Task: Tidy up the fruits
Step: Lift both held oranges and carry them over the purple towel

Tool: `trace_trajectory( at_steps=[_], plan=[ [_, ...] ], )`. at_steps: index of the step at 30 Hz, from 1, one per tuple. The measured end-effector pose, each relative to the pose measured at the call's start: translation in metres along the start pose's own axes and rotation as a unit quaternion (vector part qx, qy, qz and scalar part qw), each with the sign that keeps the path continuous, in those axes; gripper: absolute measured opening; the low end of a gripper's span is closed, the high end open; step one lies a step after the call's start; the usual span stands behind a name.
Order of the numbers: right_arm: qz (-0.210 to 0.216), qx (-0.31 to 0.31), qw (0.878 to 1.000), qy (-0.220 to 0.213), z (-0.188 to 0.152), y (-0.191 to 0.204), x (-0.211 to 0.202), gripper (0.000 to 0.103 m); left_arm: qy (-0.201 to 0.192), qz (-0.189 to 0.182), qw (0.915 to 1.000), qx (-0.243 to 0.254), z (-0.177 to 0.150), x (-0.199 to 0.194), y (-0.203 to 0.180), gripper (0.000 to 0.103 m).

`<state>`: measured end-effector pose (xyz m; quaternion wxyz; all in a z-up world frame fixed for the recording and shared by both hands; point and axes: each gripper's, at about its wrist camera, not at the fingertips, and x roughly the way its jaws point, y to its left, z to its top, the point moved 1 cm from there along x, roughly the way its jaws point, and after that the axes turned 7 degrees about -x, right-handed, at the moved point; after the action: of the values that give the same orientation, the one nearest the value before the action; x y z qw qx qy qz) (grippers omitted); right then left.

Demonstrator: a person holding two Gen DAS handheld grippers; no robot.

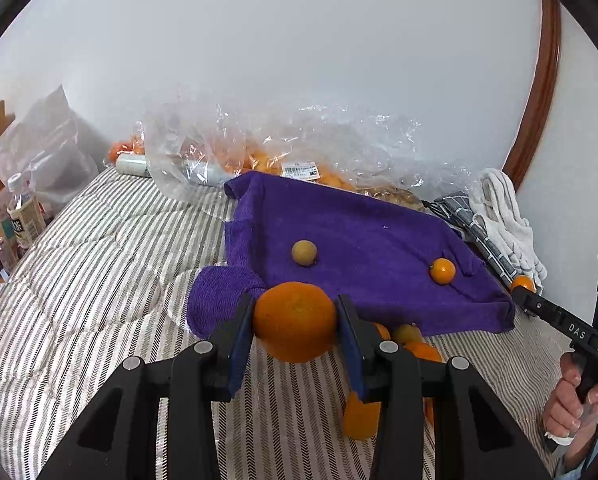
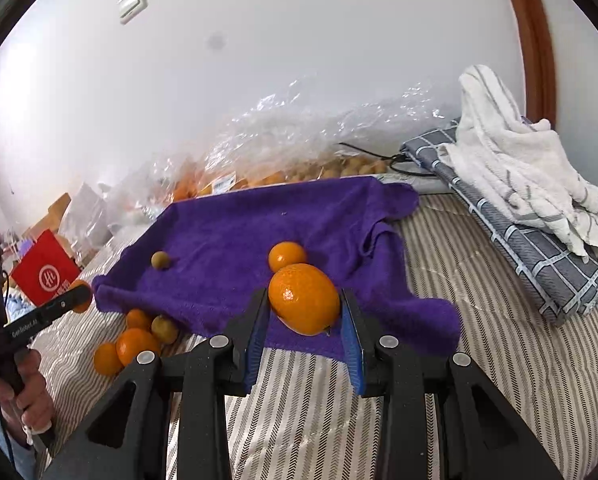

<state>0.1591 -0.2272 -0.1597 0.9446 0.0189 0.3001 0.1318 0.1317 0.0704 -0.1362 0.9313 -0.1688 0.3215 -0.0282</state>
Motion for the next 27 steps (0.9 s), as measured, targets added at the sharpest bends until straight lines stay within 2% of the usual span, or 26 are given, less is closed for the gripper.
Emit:
trace_trajectory(
  at_steps=[9,20,23,27],
  plan=[
    [-0.008,0.011,1.000,-0.012,0.002,-0.008,-0.004,0.035,-0.006,0.004,1.0000,-0.006,0.001,-0.003,0.002,0.038],
    [-0.024,0.014,0.999,-0.035,0.008,-0.009,-0.015,0.035,-0.037,0.034,0.9987,0.004,0.006,-0.017,0.000,0.038],
    [-0.021,0.015,0.999,-0.035,0.016,-0.008,-0.018,0.035,-0.037,0.024,0.9990,-0.005,0.014,-0.024,-0.003,0.038],
    [-0.021,0.000,0.999,-0.039,0.039,-0.005,-0.027,0.035,-0.060,0.009,0.9981,0.004,0.035,-0.038,-0.016,0.038]
  ],
)
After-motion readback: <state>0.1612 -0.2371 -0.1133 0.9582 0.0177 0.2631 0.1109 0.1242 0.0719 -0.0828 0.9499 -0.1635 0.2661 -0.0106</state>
